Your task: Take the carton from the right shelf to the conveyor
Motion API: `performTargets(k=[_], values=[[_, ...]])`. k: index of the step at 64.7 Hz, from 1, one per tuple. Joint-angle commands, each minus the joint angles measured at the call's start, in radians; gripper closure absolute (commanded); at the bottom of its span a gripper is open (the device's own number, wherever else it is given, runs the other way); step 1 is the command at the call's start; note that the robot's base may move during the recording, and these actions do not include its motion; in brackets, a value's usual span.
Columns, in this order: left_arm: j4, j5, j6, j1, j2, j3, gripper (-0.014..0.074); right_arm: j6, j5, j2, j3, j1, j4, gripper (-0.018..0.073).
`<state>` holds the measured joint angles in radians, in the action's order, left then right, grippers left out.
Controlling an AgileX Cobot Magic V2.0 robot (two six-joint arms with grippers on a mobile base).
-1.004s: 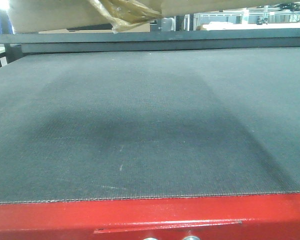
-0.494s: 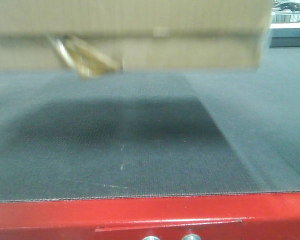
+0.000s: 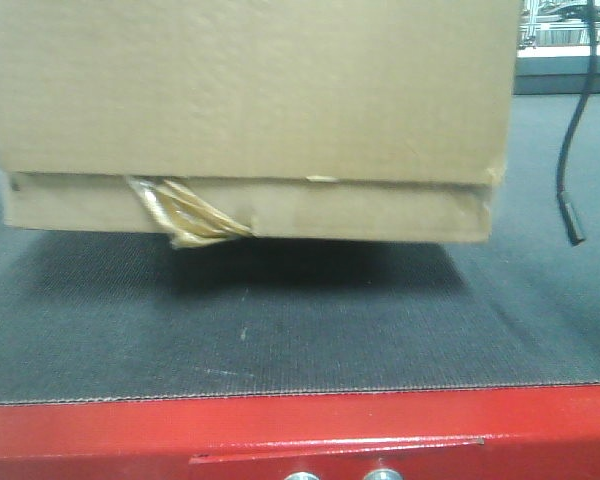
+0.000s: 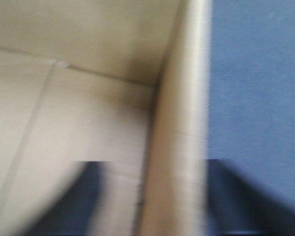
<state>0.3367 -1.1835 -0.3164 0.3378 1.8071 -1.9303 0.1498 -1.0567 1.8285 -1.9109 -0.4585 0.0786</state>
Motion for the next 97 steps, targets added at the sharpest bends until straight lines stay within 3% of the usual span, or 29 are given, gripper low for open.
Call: performTargets(k=[1, 8, 14, 30, 36, 42, 50, 53, 61, 66, 72, 82, 97], values=[[-0.011, 0.032, 0.009, 0.005, -0.005, -0.004, 0.0267, -0.009, 0.032, -0.007, -0.002, -0.002, -0.003, -0.0013], [-0.011, 0.022, 0.009, 0.005, -0.007, -0.004, -0.0029, -0.009, 0.032, -0.017, -0.002, -0.002, -0.003, -0.001], [-0.011, 0.0, 0.009, 0.005, -0.015, -0.004, 0.0023, -0.009, 0.032, -0.032, -0.002, -0.002, -0.003, -0.001], [-0.016, -0.038, 0.082, 0.005, -0.105, -0.004, 0.0024, -0.009, 0.015, -0.113, -0.002, 0.003, -0.003, 0.0018], [-0.01, -0.038, 0.091, -0.001, -0.162, 0.009, 0.0026, -0.009, -0.017, -0.142, -0.002, 0.026, -0.003, 0.0138], [-0.012, -0.036, 0.096, -0.017, -0.23, 0.053, 0.0032, -0.009, -0.064, -0.171, 0.002, 0.06, -0.003, 0.0333], [-0.021, 0.047, 0.096, -0.062, -0.355, 0.197, 0.0126, -0.009, -0.08, -0.219, 0.05, 0.123, -0.003, 0.058], [-0.028, 0.089, 0.096, -0.083, -0.404, 0.265, 0.0213, -0.009, -0.073, -0.242, 0.085, 0.146, -0.003, 0.064], [-0.067, 0.212, 0.096, -0.159, -0.558, 0.487, 0.0504, -0.014, -0.012, -0.328, 0.221, 0.209, -0.003, 0.0634], [-0.076, 0.301, 0.096, -0.205, -0.651, 0.623, 0.064, -0.016, 0.054, -0.387, 0.325, 0.232, -0.003, 0.0634], [-0.09, 0.398, 0.096, -0.252, -0.745, 0.762, 0.0594, -0.016, 0.144, -0.47, 0.465, 0.251, -0.003, 0.0634], [-0.122, 0.55, 0.096, -0.317, -0.902, 0.986, 0.0593, -0.016, 0.314, -0.606, 0.72, 0.251, -0.003, 0.0634], [-0.125, 0.756, 0.096, -0.335, -1.139, 1.288, 0.0594, -0.016, 0.59, -0.82, 1.1, 0.251, -0.003, 0.0634]])
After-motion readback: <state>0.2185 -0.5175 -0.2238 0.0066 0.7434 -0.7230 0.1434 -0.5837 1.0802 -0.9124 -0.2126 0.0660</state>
